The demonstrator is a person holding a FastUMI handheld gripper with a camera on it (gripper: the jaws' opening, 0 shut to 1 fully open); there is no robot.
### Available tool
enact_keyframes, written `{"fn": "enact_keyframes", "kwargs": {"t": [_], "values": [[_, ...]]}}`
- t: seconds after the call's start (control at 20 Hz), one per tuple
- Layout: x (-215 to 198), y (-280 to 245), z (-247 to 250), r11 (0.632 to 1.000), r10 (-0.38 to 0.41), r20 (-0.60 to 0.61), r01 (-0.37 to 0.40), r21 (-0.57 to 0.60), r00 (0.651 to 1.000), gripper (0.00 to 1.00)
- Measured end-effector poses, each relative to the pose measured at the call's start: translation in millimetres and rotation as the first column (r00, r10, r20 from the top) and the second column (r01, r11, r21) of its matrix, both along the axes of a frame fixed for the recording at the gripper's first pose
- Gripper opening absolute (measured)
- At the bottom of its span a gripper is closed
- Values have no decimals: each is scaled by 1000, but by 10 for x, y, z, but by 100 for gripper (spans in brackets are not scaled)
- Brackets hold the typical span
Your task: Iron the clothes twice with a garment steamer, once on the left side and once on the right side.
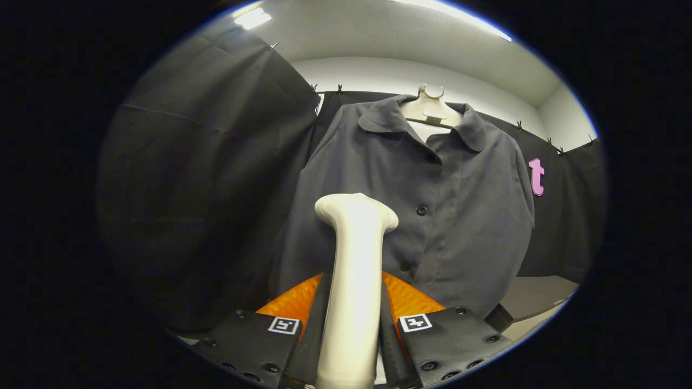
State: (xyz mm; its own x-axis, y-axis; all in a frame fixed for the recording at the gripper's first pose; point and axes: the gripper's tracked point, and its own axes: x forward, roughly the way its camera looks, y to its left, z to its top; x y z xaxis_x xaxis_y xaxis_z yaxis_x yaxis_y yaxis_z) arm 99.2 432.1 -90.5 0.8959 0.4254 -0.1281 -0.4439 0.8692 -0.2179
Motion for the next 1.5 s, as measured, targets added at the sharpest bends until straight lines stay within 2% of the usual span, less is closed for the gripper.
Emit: {"fn": "enact_keyframes", "kwargs": {"t": [0.75,1.05,1.25,1.5], "values": [[-440,-284,-956,998,-43,-194,35,-46,980,53],[-519,-375,-1209,996,-67,-222,53,-71,973,53],[-580,-395,-1233,996,-76,-240,60,-72,968,53],[-736,-432,-1021,998,-64,-206,58,-34,976,53]]}}
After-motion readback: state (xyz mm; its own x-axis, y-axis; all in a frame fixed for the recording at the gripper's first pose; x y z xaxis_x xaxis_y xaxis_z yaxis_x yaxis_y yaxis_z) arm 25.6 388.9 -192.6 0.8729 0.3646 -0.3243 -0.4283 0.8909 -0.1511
